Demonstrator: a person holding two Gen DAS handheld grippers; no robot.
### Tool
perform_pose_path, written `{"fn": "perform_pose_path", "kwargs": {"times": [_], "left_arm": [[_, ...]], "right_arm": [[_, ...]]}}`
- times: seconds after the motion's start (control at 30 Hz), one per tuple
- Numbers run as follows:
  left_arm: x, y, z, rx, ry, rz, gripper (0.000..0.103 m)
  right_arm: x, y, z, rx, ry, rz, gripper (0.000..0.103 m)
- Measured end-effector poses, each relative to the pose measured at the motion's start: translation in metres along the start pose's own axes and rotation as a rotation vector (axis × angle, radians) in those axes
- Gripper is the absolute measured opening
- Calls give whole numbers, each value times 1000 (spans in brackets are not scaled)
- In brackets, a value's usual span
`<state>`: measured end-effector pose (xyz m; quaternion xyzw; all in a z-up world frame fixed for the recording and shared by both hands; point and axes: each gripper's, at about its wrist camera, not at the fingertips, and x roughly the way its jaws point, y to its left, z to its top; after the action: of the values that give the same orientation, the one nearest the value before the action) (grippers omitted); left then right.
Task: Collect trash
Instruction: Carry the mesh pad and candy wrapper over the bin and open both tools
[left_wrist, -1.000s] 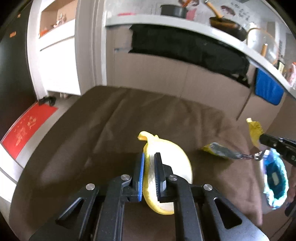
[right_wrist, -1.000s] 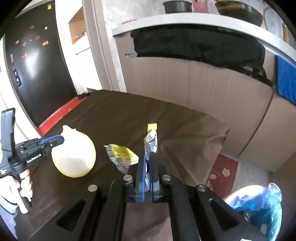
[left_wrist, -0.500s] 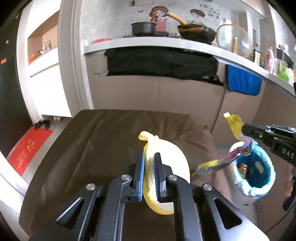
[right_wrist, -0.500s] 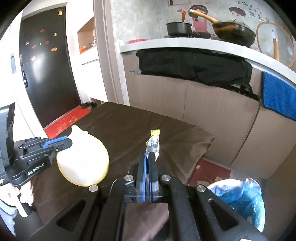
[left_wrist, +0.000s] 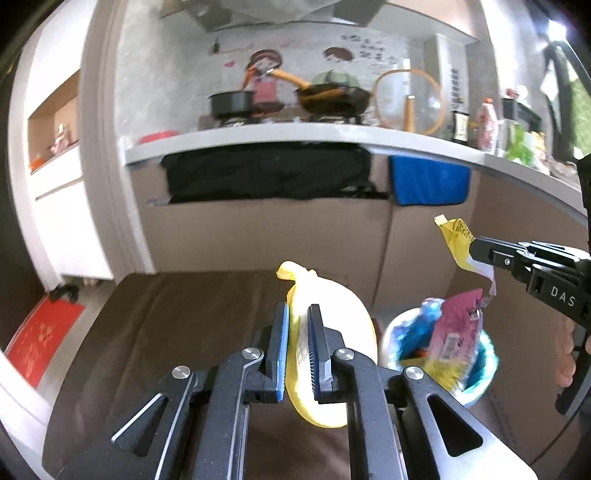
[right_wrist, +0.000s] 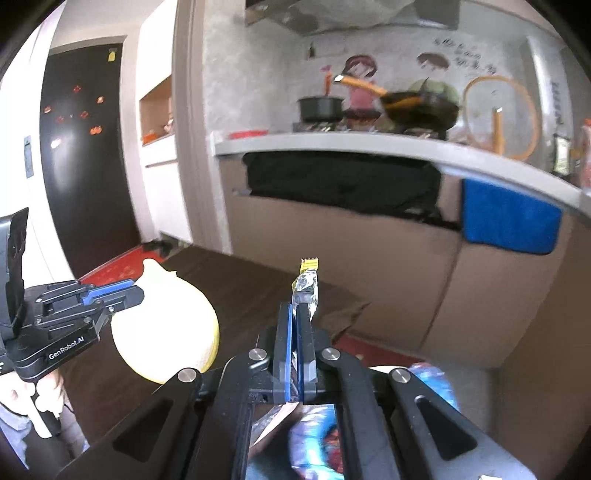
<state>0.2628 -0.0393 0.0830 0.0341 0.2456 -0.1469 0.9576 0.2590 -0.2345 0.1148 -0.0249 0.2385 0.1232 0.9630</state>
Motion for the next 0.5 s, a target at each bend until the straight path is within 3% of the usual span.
{"fn": "perform_pose_path", "kwargs": {"times": [0.3,0.5], "left_arm": [[26,-88,24,86,9,-134,10],[67,-133,11,96,86,-207,10]], "right_arm": [[-51,-73,-5,63,-39,-133,1],[-46,-99,-24,84,-5,-169,1]]}}
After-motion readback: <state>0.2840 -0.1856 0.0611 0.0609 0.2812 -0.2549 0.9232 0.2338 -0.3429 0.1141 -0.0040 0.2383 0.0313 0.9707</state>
